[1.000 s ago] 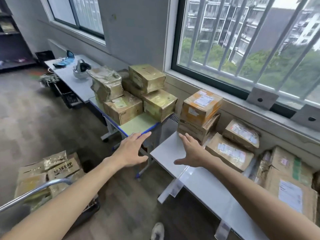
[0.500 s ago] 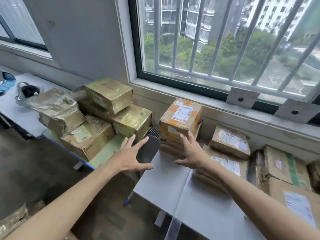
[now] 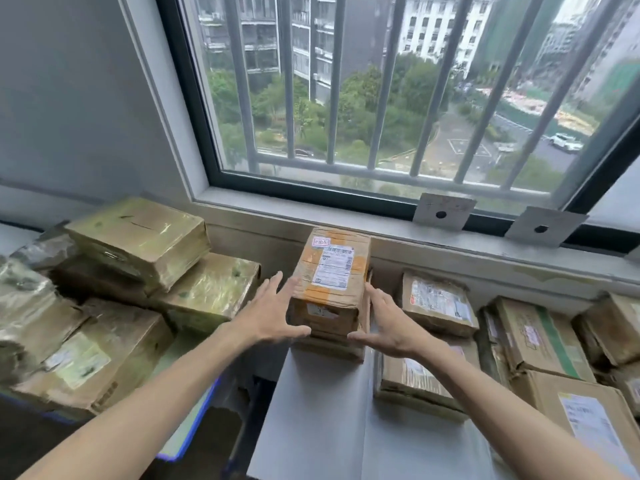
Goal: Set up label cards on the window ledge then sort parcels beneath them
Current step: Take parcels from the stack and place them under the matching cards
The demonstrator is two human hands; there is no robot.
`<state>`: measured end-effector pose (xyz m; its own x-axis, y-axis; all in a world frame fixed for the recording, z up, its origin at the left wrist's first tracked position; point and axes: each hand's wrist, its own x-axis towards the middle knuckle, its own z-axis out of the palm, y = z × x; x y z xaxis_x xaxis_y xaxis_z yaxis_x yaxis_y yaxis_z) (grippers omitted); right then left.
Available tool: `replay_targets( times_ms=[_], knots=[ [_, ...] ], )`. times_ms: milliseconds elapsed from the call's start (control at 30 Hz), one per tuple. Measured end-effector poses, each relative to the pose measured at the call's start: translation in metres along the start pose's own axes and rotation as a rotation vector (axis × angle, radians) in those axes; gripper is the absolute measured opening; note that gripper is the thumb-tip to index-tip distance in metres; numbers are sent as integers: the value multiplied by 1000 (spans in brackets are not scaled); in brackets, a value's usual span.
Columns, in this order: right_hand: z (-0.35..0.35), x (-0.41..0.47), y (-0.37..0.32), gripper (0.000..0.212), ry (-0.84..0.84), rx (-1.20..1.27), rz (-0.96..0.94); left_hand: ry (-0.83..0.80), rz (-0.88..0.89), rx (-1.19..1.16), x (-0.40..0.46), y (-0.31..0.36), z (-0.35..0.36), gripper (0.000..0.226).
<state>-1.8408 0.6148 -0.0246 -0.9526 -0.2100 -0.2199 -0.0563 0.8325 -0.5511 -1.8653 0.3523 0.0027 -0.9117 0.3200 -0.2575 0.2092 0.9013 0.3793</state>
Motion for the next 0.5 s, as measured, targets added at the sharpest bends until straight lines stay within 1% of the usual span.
replay_targets(
  times_ms=[100,167,200,267,300,367,433,500],
  knots=[
    [7,19,-2,111,58,101,75,-35,57,4,39,-16,-11,132],
    [18,35,6,106,64,141,108,-74,114,96,59,-23,-15,138],
    [21,40,7,108,70,138,125,-100,145,147,67,-25,-15,139],
    [19,46,1,123,93,115,146,-144,209,178,82,-29,-15,137],
    [18,49,-2,129,86,84,158,-159,238,152,90,-33,-12,137],
    [15,53,-11,132,72,38,190,-179,307,45,103,-40,-5,137],
    [20,60,-15,129,80,55,198,-189,357,-62,109,-41,5,137],
    [23,63,-23,123,108,57,243,-166,390,-108,111,-38,10,135]
  ],
)
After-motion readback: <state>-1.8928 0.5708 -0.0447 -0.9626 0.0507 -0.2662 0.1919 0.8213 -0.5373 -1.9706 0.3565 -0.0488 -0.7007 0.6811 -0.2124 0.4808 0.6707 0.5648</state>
